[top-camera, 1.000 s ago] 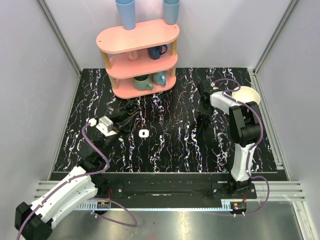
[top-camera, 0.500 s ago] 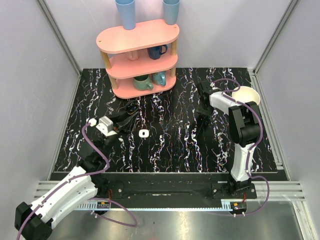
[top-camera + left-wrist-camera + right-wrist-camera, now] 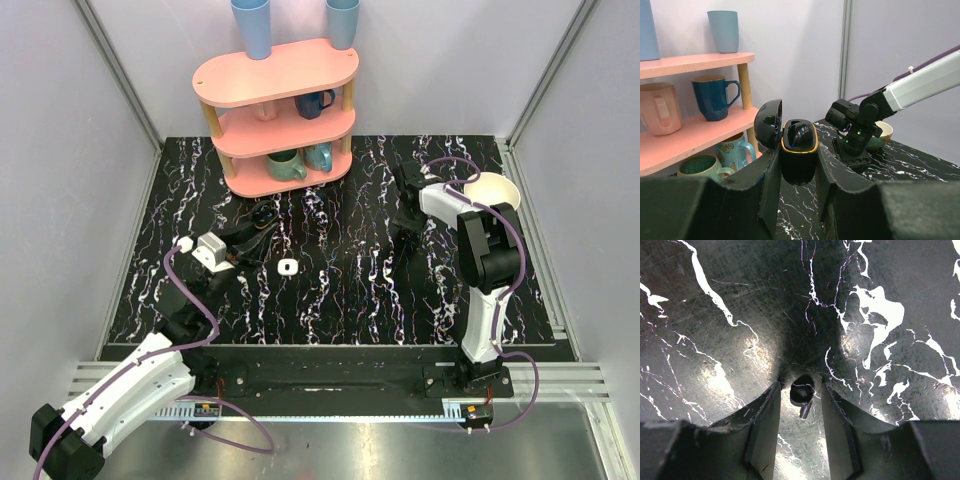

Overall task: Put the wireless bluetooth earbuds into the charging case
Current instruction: Pick up the right earbud from the center of the board.

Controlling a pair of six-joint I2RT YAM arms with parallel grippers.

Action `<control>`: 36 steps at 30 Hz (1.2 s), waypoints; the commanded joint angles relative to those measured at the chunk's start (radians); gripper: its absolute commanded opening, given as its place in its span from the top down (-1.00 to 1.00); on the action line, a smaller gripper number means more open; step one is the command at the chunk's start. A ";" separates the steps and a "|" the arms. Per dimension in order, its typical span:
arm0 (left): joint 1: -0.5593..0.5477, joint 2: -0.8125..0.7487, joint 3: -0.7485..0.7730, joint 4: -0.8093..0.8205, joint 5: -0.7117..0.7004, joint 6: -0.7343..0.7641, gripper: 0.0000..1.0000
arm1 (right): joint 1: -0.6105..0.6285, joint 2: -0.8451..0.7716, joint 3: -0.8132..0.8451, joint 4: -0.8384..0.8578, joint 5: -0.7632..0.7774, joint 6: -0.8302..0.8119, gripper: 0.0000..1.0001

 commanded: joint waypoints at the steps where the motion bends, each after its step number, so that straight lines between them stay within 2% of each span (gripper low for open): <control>1: -0.002 -0.008 0.020 0.054 -0.009 0.000 1.00 | 0.008 0.024 -0.008 -0.021 0.000 0.022 0.10; 24: -0.002 -0.009 0.024 0.041 -0.004 -0.005 1.00 | 0.010 0.015 -0.039 -0.009 -0.020 0.028 0.21; 36: -0.002 -0.012 0.026 0.041 -0.002 -0.012 1.00 | 0.014 0.007 -0.064 0.012 -0.043 -0.010 0.16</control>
